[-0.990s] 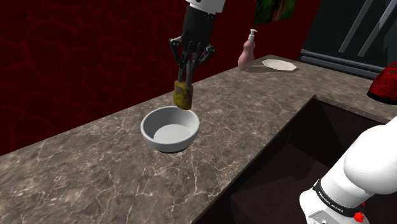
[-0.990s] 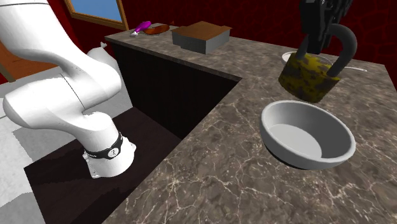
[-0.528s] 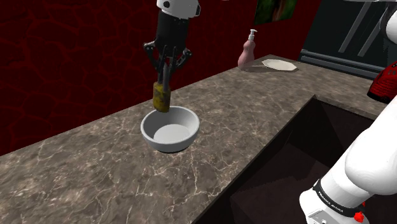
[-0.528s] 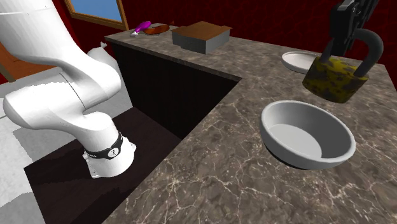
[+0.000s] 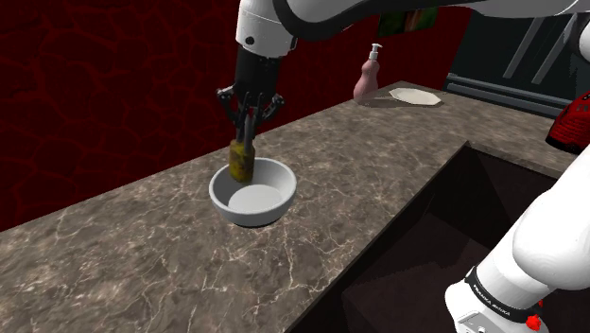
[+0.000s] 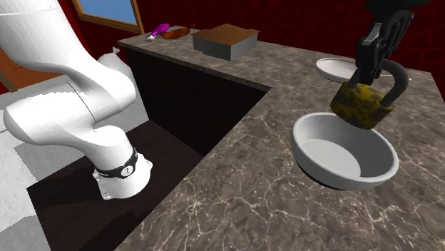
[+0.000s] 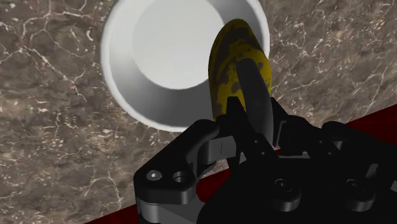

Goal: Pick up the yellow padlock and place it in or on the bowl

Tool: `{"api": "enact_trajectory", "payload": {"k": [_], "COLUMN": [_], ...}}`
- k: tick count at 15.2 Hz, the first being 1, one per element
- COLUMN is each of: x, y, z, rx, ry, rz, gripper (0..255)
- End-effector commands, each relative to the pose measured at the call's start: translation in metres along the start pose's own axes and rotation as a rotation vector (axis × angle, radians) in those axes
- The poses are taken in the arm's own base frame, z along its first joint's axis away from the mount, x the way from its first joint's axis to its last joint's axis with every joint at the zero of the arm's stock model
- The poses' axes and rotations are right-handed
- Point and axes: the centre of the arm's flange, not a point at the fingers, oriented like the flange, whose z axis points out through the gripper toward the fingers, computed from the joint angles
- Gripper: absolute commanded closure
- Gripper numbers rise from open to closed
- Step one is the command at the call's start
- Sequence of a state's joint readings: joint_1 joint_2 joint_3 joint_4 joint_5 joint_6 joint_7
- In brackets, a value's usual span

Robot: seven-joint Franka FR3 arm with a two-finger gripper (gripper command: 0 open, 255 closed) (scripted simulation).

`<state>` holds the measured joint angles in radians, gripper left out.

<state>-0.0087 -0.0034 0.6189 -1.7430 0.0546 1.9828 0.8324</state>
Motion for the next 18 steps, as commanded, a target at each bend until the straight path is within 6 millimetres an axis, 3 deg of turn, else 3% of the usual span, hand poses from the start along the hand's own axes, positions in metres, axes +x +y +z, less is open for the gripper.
{"api": "enact_trajectory", "payload": {"k": [1, 8, 16, 17, 18], "x": [-0.001, -0.006, -0.006, -0.006, -0.006], "y": [0.003, 0.011, 0.011, 0.011, 0.011], "z": [0.010, 0.046, 0.047, 0.047, 0.047], "rx": [0.001, 0.001, 0.001, 0.001, 0.001], "ry": [0.001, 0.001, 0.001, 0.001, 0.001], "rz": [0.000, 0.000, 0.000, 0.000, 0.000], "gripper": [255, 255, 255, 0, 0]}}
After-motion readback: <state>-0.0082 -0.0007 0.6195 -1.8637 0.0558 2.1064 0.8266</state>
